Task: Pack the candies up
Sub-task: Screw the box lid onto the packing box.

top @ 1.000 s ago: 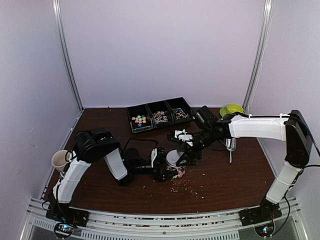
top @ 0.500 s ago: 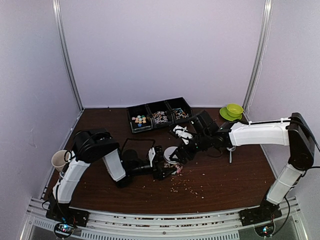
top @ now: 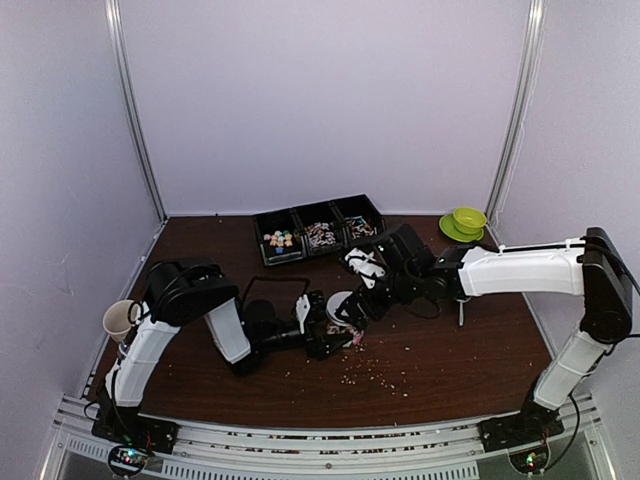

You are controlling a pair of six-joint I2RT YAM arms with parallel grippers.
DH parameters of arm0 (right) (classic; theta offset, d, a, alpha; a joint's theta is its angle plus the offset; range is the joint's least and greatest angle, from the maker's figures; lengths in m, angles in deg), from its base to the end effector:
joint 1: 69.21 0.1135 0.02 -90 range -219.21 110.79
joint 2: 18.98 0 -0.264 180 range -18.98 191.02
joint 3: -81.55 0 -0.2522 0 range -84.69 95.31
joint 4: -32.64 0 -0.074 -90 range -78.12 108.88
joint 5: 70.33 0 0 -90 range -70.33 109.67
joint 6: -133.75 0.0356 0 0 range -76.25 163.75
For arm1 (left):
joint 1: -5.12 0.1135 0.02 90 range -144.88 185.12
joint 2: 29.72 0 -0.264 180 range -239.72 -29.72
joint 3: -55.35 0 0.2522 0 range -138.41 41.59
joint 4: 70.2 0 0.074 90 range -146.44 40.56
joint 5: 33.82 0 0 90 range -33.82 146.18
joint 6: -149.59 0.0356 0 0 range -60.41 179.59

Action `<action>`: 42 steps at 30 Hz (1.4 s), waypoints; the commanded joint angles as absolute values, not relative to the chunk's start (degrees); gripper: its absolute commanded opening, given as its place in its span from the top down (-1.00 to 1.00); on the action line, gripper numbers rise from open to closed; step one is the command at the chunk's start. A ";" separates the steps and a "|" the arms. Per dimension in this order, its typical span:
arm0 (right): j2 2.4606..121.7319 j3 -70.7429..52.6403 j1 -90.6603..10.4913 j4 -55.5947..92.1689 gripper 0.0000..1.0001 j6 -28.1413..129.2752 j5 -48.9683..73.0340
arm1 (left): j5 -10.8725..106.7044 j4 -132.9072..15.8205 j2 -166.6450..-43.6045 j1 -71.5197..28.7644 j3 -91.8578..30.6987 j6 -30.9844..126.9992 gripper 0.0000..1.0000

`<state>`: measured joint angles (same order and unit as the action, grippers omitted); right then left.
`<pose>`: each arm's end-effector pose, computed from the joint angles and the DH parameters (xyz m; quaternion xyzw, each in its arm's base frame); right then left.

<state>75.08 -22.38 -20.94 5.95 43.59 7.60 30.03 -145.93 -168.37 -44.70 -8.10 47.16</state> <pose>0.2314 0.2706 0.2224 -0.4133 0.8203 0.2448 0.3103 0.2387 -0.3070 0.0451 0.3720 0.5979 -0.4940 0.5100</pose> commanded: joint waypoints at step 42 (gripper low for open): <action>84.14 -4.50 -26.67 -25.13 -0.99 -5.05 -15.48 | 11.70 -144.53 -176.12 -44.98 -11.67 44.20 -0.65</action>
